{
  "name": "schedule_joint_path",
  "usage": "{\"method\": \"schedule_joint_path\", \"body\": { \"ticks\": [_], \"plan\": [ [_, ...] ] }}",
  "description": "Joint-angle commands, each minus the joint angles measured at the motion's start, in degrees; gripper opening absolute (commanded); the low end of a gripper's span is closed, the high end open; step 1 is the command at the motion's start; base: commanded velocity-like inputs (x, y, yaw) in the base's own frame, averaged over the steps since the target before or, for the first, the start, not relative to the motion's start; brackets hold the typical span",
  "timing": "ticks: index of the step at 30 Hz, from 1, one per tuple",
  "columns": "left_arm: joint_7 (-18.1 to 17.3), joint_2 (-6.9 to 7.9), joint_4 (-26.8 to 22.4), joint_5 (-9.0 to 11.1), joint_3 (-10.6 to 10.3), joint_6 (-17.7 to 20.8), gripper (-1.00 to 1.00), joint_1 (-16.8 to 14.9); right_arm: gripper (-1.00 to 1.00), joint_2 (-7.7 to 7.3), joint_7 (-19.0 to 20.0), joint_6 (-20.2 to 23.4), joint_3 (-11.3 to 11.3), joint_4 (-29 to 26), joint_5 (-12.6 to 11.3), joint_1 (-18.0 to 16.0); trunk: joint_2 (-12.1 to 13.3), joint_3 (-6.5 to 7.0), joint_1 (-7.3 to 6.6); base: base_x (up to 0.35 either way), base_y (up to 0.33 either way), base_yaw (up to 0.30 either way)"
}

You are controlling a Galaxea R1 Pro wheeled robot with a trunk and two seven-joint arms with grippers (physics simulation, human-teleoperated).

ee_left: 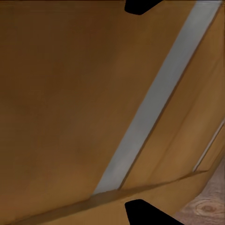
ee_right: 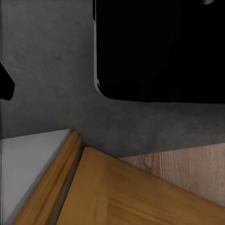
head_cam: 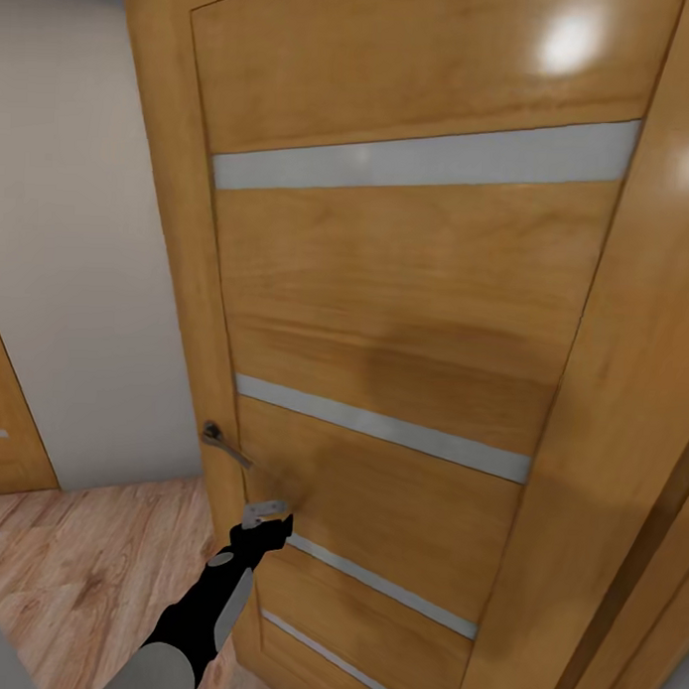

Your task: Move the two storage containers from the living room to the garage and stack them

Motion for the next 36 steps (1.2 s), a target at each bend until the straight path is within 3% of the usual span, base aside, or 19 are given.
{"method": "schedule_joint_path", "body": {
  "ticks": [1,32,36],
  "plan": [
    [-0.22,-0.07,-0.11,0.69,-0.04,0.32,1.0,0.01,1.0,-0.01,-0.15,-0.17,0.32,0.07,-0.11,-0.01,-0.03,0.0,0.02,0.0,-0.092,0.0],
    [-0.3,-0.13,-0.09,0.77,-0.04,0.33,1.0,0.01,1.0,-0.01,-0.15,-0.17,0.32,0.07,-0.18,-0.01,-0.03,0.0,0.02,0.046,-0.006,0.0],
    [-0.39,-0.09,-0.12,0.78,-1.86,0.33,1.0,0.01,1.0,-0.01,-0.15,-0.17,0.32,0.07,-0.18,-0.01,-0.03,0.0,0.02,0.0,0.0,0.0]
  ]
}}
